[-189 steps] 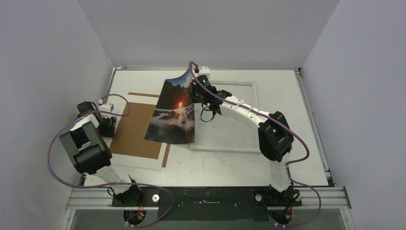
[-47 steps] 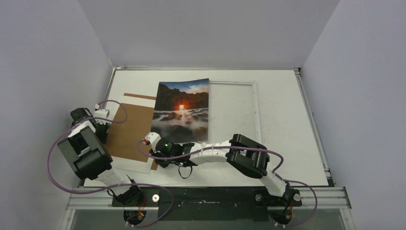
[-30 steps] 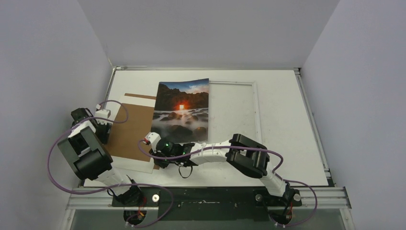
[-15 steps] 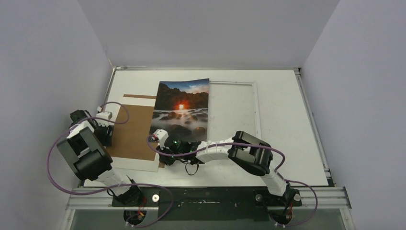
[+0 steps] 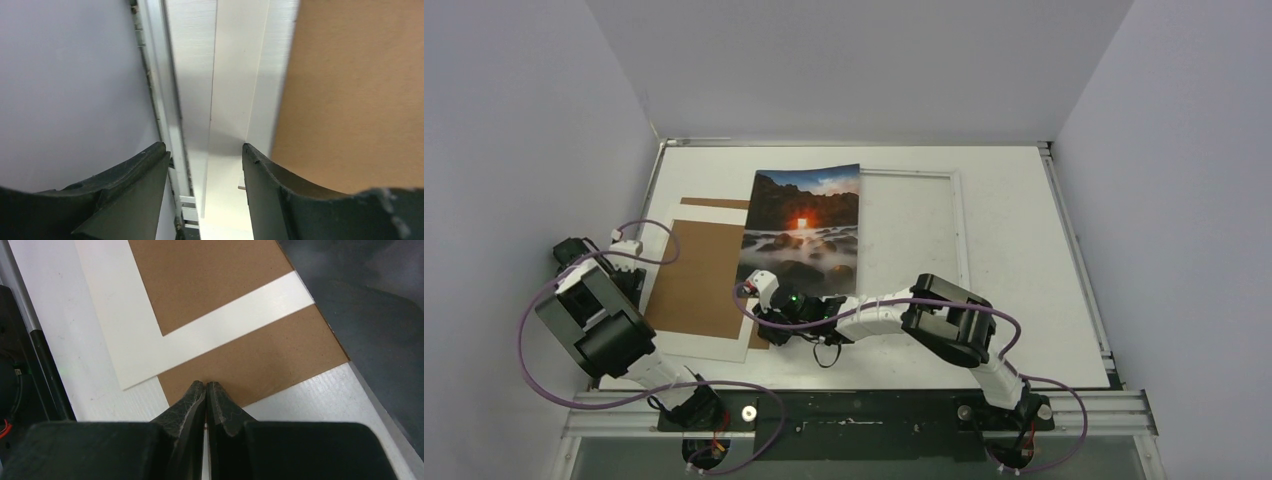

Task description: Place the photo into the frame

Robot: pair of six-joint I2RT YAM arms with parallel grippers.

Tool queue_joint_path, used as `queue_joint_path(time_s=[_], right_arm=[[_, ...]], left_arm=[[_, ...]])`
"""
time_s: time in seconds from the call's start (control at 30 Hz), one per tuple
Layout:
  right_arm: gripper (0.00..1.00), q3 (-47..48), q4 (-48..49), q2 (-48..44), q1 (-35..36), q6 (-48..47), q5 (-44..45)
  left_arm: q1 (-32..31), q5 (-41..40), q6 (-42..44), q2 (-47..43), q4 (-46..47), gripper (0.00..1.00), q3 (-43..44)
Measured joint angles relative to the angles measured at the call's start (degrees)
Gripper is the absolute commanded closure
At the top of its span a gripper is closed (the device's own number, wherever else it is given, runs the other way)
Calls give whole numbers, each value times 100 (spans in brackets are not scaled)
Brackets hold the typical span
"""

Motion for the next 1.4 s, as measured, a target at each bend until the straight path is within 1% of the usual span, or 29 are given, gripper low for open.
queue_joint_path(time_s=[0.43, 0.53, 0.6, 0.7, 0.87, 1.0, 1.1, 1.17, 1.27, 1.4], right_arm=[[95, -72, -98, -87, -13, -24, 284], [95, -181, -101, -173, -57, -33, 352], [95, -243, -109, -223, -101, -33, 378], [95, -264, -162, -260, -146, -37, 415], [95, -236, -260, -280, -153, -74, 501], [95, -107, -505, -278, -144, -153, 612], [95, -17, -702, -278, -138, -192, 695], [95, 0, -752, -280, -136, -210, 726], [95, 0, -772, -289, -127, -214, 772], [95, -2, -807, -302, -109, -214, 841]], left_arm=[[61, -409, 157, 44, 540, 46, -44], [63, -417, 149, 48, 525, 41, -28], [81, -358, 127, 85, 367, 34, 68], [151, -85, 83, 245, -164, 32, 354], [367, 501, 81, 590, -1082, 36, 909], [509, 649, 103, 809, -1375, 38, 994], [540, 721, 98, 901, -1488, 42, 1027], [549, 737, 87, 927, -1508, 46, 1040], [557, 713, 96, 922, -1488, 57, 1040], [579, 605, 111, 752, -1231, 66, 876]])
